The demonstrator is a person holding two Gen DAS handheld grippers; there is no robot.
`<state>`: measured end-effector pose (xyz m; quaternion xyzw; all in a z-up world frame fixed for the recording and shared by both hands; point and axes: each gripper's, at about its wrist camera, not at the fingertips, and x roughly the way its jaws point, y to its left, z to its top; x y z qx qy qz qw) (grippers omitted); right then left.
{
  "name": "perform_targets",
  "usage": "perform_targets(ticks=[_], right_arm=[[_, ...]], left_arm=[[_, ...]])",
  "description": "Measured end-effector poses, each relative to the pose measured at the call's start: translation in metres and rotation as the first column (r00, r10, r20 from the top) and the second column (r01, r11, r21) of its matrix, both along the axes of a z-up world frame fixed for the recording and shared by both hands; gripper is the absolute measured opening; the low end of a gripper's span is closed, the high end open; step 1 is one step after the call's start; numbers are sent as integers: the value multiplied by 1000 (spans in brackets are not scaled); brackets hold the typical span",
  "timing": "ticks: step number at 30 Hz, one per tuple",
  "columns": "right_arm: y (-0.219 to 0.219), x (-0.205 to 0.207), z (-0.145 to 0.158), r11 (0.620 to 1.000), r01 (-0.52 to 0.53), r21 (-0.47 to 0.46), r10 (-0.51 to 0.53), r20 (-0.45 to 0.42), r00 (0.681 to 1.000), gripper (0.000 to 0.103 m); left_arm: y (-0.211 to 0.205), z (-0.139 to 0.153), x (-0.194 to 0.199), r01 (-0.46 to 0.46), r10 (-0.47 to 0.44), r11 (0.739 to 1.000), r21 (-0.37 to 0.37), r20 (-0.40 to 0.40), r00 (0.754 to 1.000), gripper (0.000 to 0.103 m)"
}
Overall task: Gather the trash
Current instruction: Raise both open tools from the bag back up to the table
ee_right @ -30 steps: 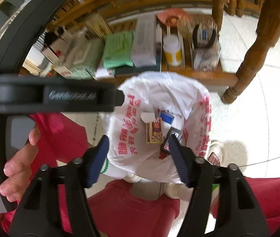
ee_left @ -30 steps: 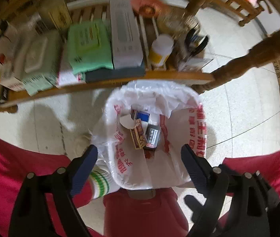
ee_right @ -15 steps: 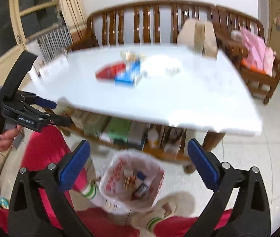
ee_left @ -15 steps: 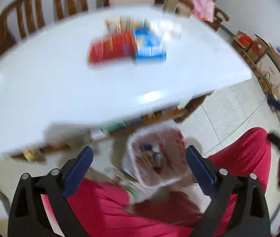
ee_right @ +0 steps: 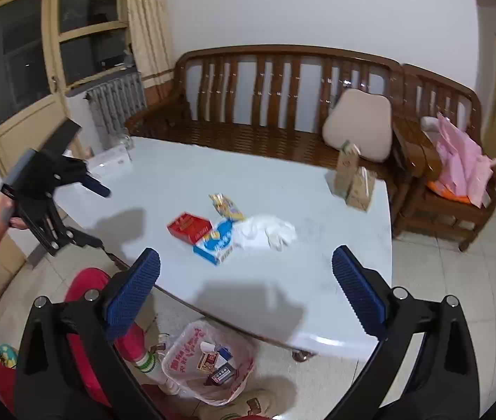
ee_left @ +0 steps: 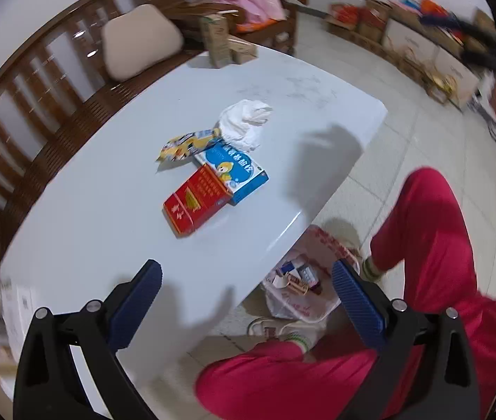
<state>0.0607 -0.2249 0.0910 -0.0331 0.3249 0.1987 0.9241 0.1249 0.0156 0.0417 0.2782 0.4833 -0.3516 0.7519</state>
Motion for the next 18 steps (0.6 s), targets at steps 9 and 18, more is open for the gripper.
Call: perform_targets(ticks=[9, 18], right_arm=[[-18, 68, 30, 998, -52, 28, 53, -52, 997, 96], [-21, 133, 12, 994, -103, 37, 107, -116, 987, 96]], left_arm=[[-19, -3, 19, 243, -242, 967, 74, -16, 970, 95], [-29, -35, 70, 294, -285, 952, 91, -99, 953, 95]])
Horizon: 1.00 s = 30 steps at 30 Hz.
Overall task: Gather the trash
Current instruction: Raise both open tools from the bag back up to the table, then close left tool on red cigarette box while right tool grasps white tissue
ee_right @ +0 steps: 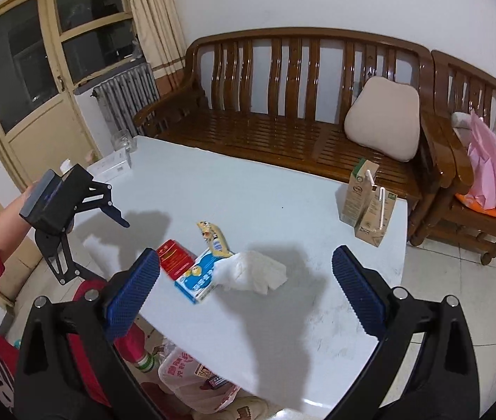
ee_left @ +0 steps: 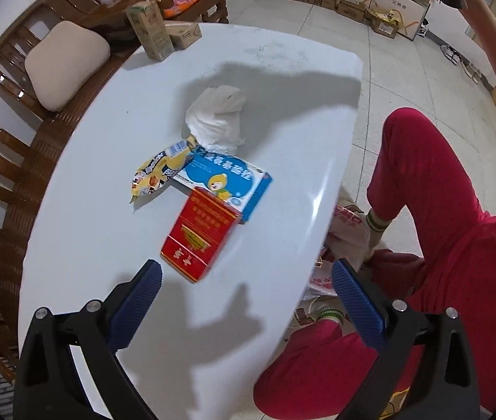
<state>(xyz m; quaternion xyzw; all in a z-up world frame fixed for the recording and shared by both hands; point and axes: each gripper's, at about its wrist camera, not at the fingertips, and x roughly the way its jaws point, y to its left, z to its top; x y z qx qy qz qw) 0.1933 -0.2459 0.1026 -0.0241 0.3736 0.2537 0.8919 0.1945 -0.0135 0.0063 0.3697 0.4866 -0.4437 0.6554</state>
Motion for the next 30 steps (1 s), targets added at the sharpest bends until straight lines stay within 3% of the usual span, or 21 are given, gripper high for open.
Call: perform_targets(ticks=[5, 13, 23, 30], right_arm=[[14, 30, -21, 998, -52, -45, 50, -47, 998, 96], [51, 69, -69, 970, -193, -147, 169, -159, 973, 96], [97, 99, -144, 872, -385, -303, 286, -325, 902, 96], [111, 117, -192, 803, -462, -378, 301, -411, 860, 96]], left_arm=[[-1, -20, 19, 25, -25, 1000, 4, -64, 998, 95], [-11, -50, 37, 79, -74, 996, 49, -103, 992, 95], [-17, -78, 58, 113, -101, 990, 79, -144, 984, 95], [-22, -95, 66, 134, -116, 986, 95, -174, 978, 95]])
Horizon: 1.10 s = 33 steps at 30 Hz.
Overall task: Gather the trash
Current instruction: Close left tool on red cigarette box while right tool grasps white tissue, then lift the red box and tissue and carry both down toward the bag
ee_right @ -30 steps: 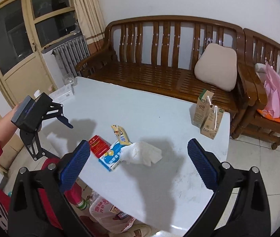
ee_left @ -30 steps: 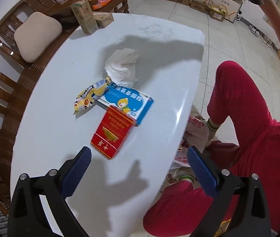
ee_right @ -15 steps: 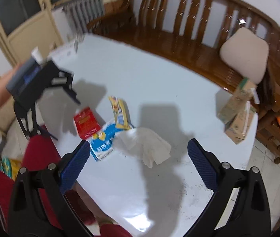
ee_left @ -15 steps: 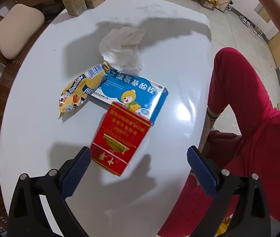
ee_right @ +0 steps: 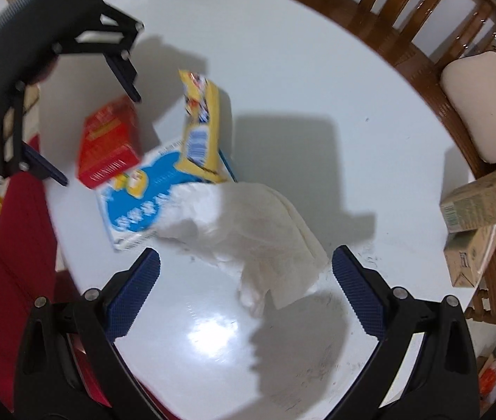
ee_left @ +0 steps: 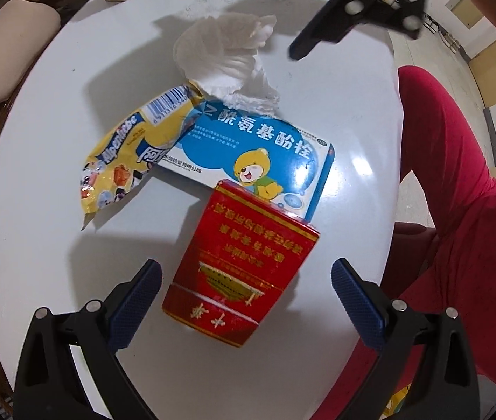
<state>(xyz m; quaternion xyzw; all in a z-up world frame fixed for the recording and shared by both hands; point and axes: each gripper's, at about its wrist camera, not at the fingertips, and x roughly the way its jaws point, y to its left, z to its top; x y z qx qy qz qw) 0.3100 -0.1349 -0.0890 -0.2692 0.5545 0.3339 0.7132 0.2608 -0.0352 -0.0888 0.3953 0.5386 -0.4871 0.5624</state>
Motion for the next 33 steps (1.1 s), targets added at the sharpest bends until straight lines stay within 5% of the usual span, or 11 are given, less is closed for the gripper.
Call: perform_targets(ticks=[6, 8, 13, 18, 20, 24, 28, 33], right_arm=[[0, 8, -27, 999, -16, -38, 15, -16, 1000, 96], [-1, 9, -33, 999, -14, -38, 14, -16, 1000, 94], [-4, 8, -40, 1000, -9, -22, 8, -24, 1000, 66], [-5, 1, -34, 999, 35, 9, -35, -1, 999, 28], [-7, -3, -32, 998, 61, 7, -61, 20, 998, 24], [-10, -19, -30, 990, 140, 14, -141, 70, 988, 21], [-16, -37, -25, 970, 242, 35, -245, 118, 962, 21], [-26, -64, -3, 912, 397, 102, -409, 207, 889, 19]], left_arm=[[-1, -6, 7, 3, -4, 1000, -14, -28, 1000, 95], [0, -7, 11, -10, 10, 1000, -21, -44, 999, 88], [5, -10, 20, -53, 52, 998, -18, -61, 997, 67], [11, -8, 23, -121, 119, 992, -39, -48, 992, 65], [17, -6, 22, -175, 174, 983, -62, -27, 984, 65], [34, -5, 28, -353, 354, 930, -101, -3, 935, 62], [56, -2, 26, -502, 509, 852, -151, 11, 861, 61], [80, 7, 14, -641, 660, 736, -218, 17, 751, 61]])
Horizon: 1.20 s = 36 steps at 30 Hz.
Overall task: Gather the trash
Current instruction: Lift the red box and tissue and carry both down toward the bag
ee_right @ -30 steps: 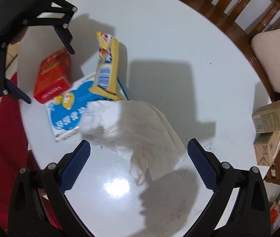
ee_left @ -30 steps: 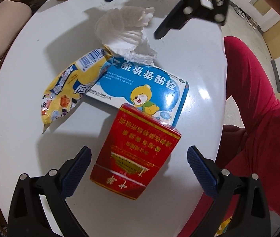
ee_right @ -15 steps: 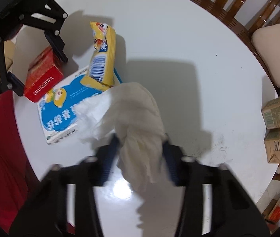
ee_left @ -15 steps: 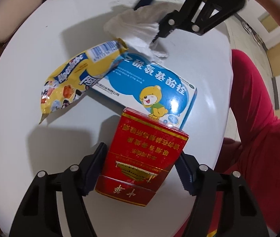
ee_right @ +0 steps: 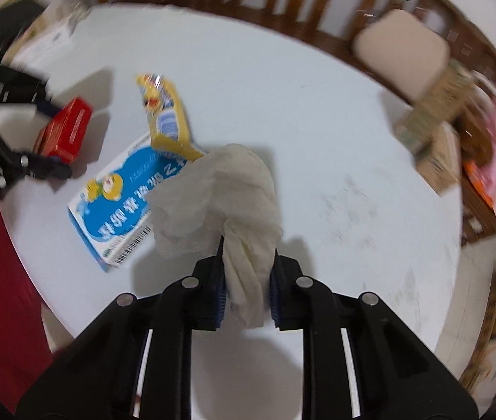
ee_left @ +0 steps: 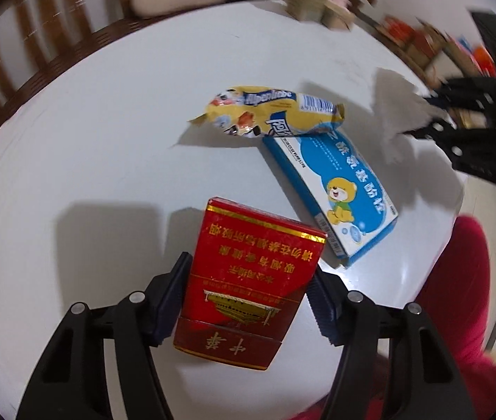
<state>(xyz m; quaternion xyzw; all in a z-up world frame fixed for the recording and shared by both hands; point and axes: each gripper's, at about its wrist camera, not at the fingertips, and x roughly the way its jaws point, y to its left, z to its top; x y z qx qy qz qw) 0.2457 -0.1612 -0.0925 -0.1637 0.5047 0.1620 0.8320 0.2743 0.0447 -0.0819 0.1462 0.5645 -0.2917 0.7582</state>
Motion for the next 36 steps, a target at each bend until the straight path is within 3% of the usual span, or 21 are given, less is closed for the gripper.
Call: perform_targets(ticks=[5, 9, 11, 19, 23, 26, 36], right_arm=[[-2, -43, 31, 995, 88, 53, -92, 94, 991, 18], [6, -79, 57, 992, 114, 52, -122, 199, 972, 18], [8, -100, 70, 990, 120, 69, -133, 247, 960, 18], [26, -165, 113, 987, 112, 119, -150, 381, 912, 18], [29, -199, 128, 985, 99, 140, -150, 424, 893, 18], [30, -216, 132, 983, 90, 159, -151, 433, 889, 18], [31, -271, 131, 979, 82, 185, -161, 468, 869, 18]], left_arm=[[13, 25, -29, -158, 161, 986, -46, 71, 984, 61], [9, 46, -63, -227, 228, 973, -27, 185, 956, 61], [11, 55, -78, -247, 250, 968, -39, 206, 946, 61], [-9, 72, -121, -290, 296, 955, -62, 268, 917, 61], [-8, 83, -147, -298, 315, 949, -103, 260, 913, 61], [-11, 90, -168, -309, 330, 944, -115, 285, 900, 61], [-26, 91, -221, -313, 342, 939, -145, 282, 896, 61]])
